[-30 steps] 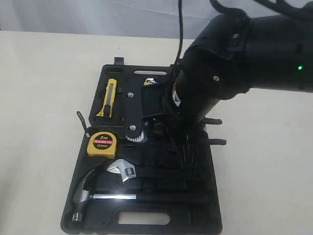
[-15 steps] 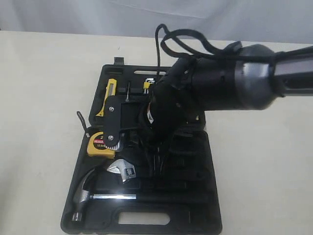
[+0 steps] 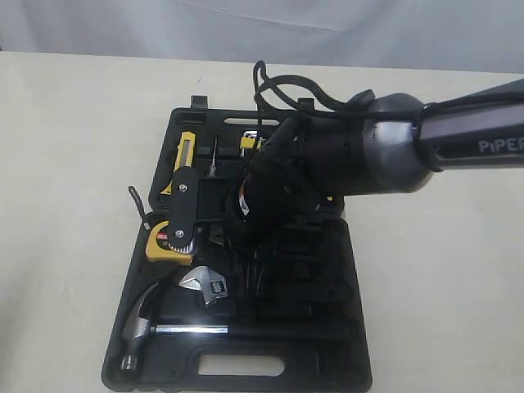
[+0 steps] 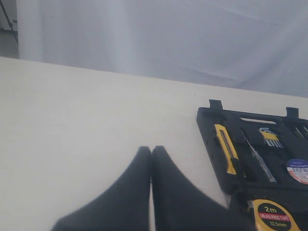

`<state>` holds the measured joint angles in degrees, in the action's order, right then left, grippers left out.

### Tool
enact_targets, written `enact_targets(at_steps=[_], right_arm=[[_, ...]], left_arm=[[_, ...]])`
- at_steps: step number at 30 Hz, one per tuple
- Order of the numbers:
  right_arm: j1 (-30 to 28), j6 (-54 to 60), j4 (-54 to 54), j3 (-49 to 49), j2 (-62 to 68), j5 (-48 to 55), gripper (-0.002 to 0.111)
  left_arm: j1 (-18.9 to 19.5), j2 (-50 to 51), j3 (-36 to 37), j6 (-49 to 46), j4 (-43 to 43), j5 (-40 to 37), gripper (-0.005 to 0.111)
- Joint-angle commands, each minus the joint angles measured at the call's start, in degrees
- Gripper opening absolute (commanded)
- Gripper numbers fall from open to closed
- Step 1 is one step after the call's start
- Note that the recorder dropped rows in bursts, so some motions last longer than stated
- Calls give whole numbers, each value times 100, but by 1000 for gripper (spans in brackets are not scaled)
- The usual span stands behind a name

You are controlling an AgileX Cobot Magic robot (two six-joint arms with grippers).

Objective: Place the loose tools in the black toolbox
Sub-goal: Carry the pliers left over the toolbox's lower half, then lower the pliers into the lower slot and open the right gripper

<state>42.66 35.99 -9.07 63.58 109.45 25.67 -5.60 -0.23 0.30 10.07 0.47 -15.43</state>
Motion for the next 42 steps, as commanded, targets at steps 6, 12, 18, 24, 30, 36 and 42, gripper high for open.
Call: enact_targets(at_steps=[6, 12, 18, 24, 30, 36, 42], right_arm=[[11, -387, -29, 27, -42, 47, 69], [11, -524, -7, 27, -254, 112, 50], [219, -382, -58, 27, -672, 1156, 0], [897, -1346, -47, 27, -1239, 1466, -1], [2032, -3146, -957, 27, -1457, 2563, -1], [2807, -5560, -1227, 27, -1457, 2513, -1], [3066, -5886, -1236, 27, -1286, 2258, -1]], left_arm=[[-33, 23, -30, -2, -47, -18, 0], [-33, 23, -30, -2, -47, -18, 0], [-33, 23, -30, -2, -47, -18, 0], [-33, 23, -30, -2, -47, -18, 0], [-33, 23, -30, -2, -47, -18, 0], [-33, 23, -30, -2, -47, -18, 0], [-33, 23, -30, -2, -47, -18, 0]])
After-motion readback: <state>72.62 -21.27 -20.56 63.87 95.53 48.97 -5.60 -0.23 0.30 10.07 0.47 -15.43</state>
